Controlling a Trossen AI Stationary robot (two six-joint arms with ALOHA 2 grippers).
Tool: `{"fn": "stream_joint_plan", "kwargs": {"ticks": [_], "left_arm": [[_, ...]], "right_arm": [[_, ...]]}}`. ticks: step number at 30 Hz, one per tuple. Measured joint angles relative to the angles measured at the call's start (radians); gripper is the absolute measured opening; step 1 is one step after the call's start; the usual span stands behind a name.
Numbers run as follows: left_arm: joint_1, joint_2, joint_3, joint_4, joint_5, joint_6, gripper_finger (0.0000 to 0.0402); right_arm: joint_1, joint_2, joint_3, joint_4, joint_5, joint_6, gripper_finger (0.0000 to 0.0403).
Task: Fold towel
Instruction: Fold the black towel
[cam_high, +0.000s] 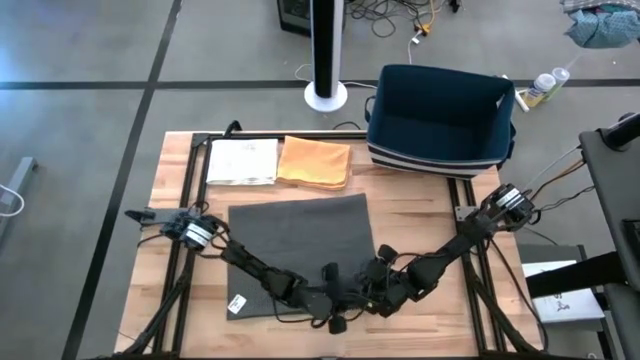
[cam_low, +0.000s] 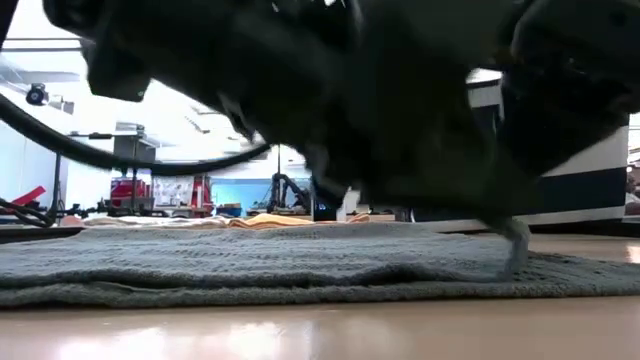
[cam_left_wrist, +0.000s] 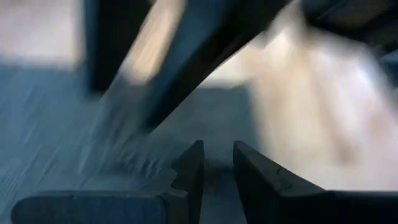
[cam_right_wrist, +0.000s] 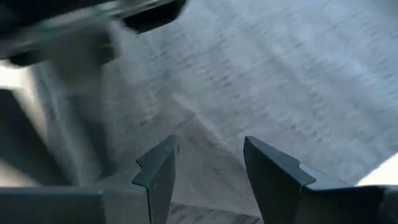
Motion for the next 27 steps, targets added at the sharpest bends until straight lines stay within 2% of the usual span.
{"fn": "stream_joint_plan", "kwargs": {"ticks": [4,8,11,16,21,27], "left_arm": [[0.016,0.001,-0.015,-0.074,0.001,-0.077,0.0077],[0.015,0.000,-0.034,-0.063,-0.004,-0.086,0.0077],[0.015,0.000,-0.033,-0.059,-0.002,-0.085,0.0077],[0.017,-0.010,-0.013,-0.075,0.019,-0.044,0.0077],[0.005,-0.089,-0.018,-0.103,0.075,-0.033,0.0077],[-0.004,-0.148,-0.036,-0.145,0.066,-0.001,0.0077]], "right_arm": [[0.036,-0.025,-0.003,-0.043,-0.028,0.007,0.0171],[0.105,-0.038,0.002,-0.028,-0.017,-0.009,0.0164],[0.130,0.003,-0.001,-0.013,-0.011,0.020,0.0158],[0.117,0.091,-0.004,0.010,-0.013,0.053,0.0146],[0.106,0.116,0.000,0.010,-0.007,0.077,0.0136],[0.106,0.117,0.001,0.009,-0.008,0.080,0.0130]]}}
